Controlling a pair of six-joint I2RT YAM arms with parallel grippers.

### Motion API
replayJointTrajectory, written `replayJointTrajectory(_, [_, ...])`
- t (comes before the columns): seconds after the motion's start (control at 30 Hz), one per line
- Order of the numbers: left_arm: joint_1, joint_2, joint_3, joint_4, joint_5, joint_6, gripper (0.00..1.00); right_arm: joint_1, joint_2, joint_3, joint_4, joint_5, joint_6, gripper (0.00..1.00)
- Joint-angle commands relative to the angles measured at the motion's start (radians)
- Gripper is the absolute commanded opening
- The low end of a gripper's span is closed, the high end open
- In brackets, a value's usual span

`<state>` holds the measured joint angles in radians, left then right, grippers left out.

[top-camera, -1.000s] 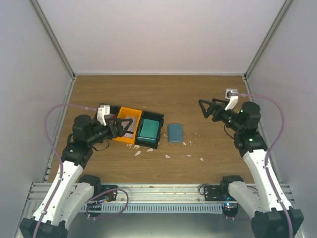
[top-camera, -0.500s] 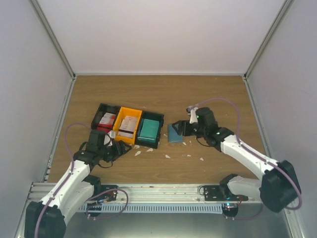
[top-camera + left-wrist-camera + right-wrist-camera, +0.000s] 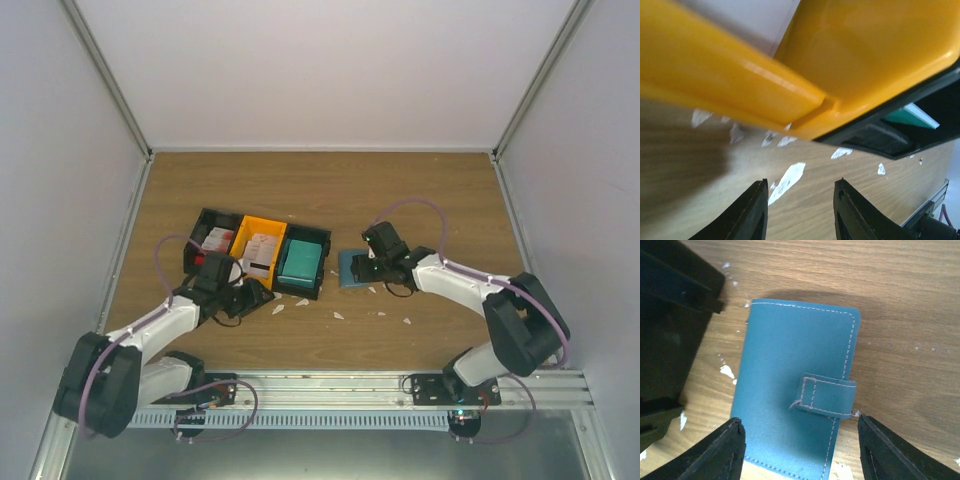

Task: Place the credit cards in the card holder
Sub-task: Move the storage box to the center of the board.

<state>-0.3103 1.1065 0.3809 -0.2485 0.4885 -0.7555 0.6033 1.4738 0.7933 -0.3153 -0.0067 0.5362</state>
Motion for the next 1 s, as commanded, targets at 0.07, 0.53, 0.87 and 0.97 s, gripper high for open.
replayJointTrajectory(0.07, [-0.011, 0.101, 0.066, 0.180, -0.013, 0.010, 0.38, 0.011, 0.076, 0.036, 0.006, 0.051, -0.014, 0.55])
replayJointTrajectory(0.53, [-0.020, 0.311, 0.180, 0.342, -0.017, 0.042, 0.38, -0.032, 0.183, 0.038, 0.103, -0.049, 0.036, 0.50])
replayJointTrajectory(0.87, [-0.034, 0.424, 0.261, 0.412, 0.033, 0.071, 0.39, -0.095, 0.169, -0.005, 0.160, -0.174, 0.043, 0.49])
replayJointTrajectory(0.97, [-0.067, 0.404, 0.247, 0.423, 0.023, 0.057, 0.41, -0.111, 0.152, -0.014, 0.166, -0.184, 0.047, 0.54])
